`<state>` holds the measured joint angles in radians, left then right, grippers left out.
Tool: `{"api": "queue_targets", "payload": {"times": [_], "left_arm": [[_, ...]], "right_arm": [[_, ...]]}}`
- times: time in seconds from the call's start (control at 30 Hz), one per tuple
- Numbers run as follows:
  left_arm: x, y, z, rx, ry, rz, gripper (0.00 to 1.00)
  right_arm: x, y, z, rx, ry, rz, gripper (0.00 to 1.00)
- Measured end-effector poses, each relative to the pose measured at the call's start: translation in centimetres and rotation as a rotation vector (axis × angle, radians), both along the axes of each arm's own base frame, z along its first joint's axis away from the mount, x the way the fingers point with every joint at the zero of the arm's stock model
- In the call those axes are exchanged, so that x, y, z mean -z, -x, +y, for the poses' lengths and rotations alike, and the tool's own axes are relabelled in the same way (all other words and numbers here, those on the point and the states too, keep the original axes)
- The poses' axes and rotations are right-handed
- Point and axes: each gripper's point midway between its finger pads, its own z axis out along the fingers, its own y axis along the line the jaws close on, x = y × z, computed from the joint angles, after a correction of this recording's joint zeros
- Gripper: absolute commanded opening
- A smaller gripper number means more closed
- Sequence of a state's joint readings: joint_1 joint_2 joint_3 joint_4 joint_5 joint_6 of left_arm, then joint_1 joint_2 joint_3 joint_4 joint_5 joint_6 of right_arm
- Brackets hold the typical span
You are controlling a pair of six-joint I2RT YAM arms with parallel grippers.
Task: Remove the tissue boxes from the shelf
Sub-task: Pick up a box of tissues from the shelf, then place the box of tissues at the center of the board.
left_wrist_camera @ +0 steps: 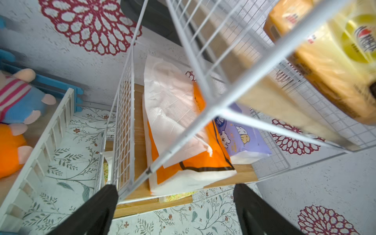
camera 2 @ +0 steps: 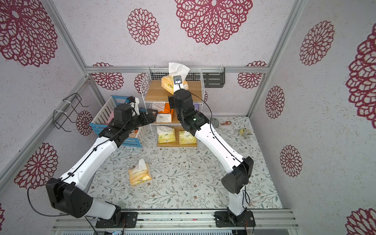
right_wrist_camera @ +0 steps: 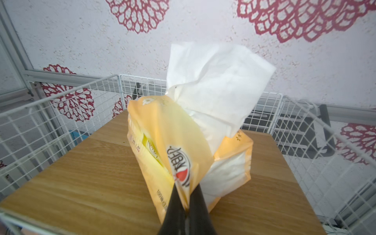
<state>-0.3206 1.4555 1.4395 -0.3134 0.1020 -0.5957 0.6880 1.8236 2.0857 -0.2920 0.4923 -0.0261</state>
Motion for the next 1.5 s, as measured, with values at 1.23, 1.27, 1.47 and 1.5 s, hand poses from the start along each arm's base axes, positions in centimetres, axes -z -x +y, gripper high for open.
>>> {"api": "queue_targets", "payload": {"times": [1.23,1.27,1.47,1.5], "left_arm": [[-4.0,13.5,9.8,-0.349,0.1,-0.054,1.0],[-3.4,13.6,9.8,-0.353,0.096,-0.041,0.99],[-0.1,14.1,10.3,-0.391,0.081,0.031,0.97],[0.3,14.1,10.3,-0.395,0.079,0.042,0.97]], "right_arm": [[30.9,24.4,-3.8,-0.511,-0.041,0.371,0.0],[32.0,24.5,-3.8,-0.514,-0.036,0.393,0.0],[36.6,25.5,-3.1,-0.538,-0.011,0.495,0.0],[37.1,25.7,-3.0,-0.541,-0.008,0.508,0.0]]}}
